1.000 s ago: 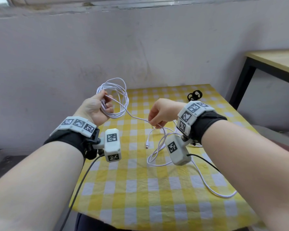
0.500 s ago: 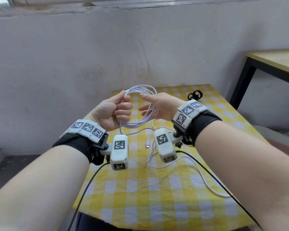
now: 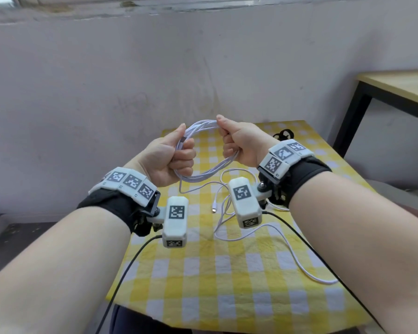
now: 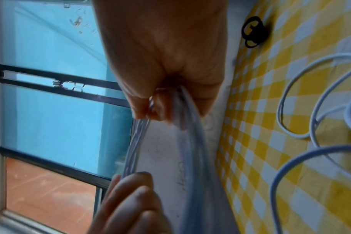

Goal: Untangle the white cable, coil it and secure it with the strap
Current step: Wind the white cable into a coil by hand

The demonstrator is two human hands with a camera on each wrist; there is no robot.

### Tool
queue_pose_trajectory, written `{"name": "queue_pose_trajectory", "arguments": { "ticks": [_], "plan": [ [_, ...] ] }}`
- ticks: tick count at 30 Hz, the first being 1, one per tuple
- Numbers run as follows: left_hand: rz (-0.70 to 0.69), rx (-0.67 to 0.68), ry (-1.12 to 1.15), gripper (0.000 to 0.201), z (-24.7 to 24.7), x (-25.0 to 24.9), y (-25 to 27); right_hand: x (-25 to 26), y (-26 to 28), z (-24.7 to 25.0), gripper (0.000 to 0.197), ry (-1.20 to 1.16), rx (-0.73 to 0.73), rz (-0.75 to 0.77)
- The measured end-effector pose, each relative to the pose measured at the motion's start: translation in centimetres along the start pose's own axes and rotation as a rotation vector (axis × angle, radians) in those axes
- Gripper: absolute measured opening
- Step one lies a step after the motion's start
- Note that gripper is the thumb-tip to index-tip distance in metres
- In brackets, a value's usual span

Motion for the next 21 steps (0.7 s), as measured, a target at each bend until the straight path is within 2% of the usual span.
{"name": "queue_pose_trajectory", "arguments": {
  "ticks": [3, 6, 8, 10, 14, 18, 21],
  "plan": [
    [-0.060, -0.086, 0.140, 0.048, 0.7, -1.3, -0.3, -0.2, 0.5, -0.5, 0.031, 0.187, 0.054, 0.082],
    [-0.086, -0.147, 0.311, 0.049, 1.8, -2.4, -0.8, -2.6, 1.7, -1.6, 0.034, 0.501, 0.237, 0.068],
    [-0.091, -0.170, 0.404, 0.050, 2.3, -2.8, -1.0, -3.8, 2.8, -2.7, 0.038, 0.628, 0.354, 0.083],
    [-0.076, -0.168, 0.501, 0.048, 2.6, -2.9, -1.2, -4.5, 3.4, -3.9, 0.039, 0.643, 0.442, 0.107],
    [-0.059, -0.142, 0.626, 0.042, 3.0, -3.0, -1.4, -5.5, 4.1, -4.9, 0.026, 0.592, 0.573, 0.018],
    [-0.048, -0.137, 0.628, 0.043, 3.6, -2.9, -1.4, -5.1, 3.5, -3.6, 0.036, 0.657, 0.476, 0.044],
    [-0.069, -0.191, 0.417, 0.042, 4.2, -2.8, -1.2, -4.1, 1.7, -1.3, 0.035, 0.734, 0.292, 0.134]
  ]
}}
Point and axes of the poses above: each hand's wrist, its own y-axis away from the middle knuckle, its own z-axis out of the back of the hand, x = y × z, the point moved 8 cm from there along -y, towards the middle knuckle, and after that the axes turned 15 degrees about -x, right-handed, at the moved point
